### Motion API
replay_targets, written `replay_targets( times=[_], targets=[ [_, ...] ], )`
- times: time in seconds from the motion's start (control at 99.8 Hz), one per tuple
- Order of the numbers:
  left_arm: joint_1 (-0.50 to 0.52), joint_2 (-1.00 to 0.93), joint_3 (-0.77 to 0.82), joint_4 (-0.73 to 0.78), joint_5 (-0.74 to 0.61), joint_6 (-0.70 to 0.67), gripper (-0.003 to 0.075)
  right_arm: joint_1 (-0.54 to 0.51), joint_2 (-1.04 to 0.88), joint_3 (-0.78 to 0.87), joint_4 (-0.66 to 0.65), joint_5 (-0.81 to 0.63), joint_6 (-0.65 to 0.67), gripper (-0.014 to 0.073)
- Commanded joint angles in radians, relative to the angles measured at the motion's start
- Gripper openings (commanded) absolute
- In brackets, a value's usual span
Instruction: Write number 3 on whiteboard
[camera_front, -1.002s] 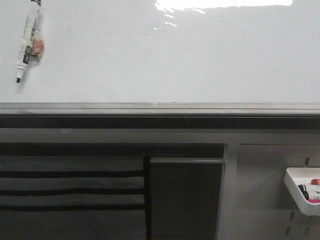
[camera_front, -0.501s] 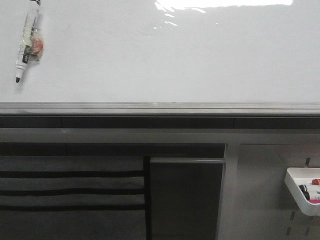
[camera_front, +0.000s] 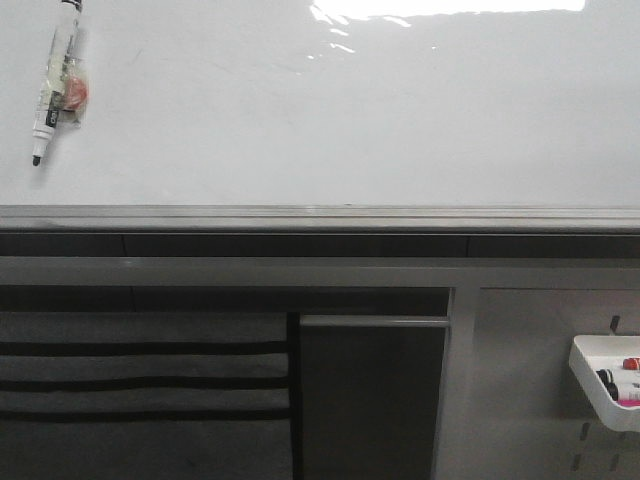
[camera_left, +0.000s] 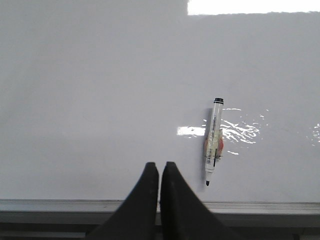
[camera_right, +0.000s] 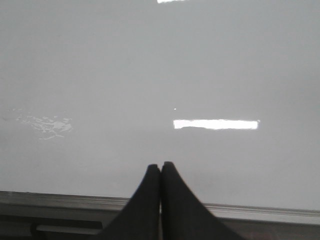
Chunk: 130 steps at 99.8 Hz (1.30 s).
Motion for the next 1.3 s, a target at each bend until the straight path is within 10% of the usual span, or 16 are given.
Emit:
replay_targets(
  times=[0.0,0.521,0.761,1.292],
  targets=[
    [0.002,0.026,-0.033,-0.011,-0.070,0.002,-0.0018,-0.004,0.025,-0.037,-0.020,-0.094,-0.011,-0.0074],
    [0.002,0.026,-0.029,-0.010,-0.067,0.002,0.0003,-0.004,0.025,-0.035,-0.018,-0.087,-0.011,0.0025],
    [0.002,0.026,-0.029,0.015,-0.067,0.002,0.0496,-0.004,0.025,-0.035,-0.018,-0.098,-0.011,0.0496],
    [-0.055,0.031,-0.024,-0.019,-0.091,0.002,0.0535,-0.004,0.025,-0.035,-0.016,-0.097,-0.011,0.0498]
  ],
)
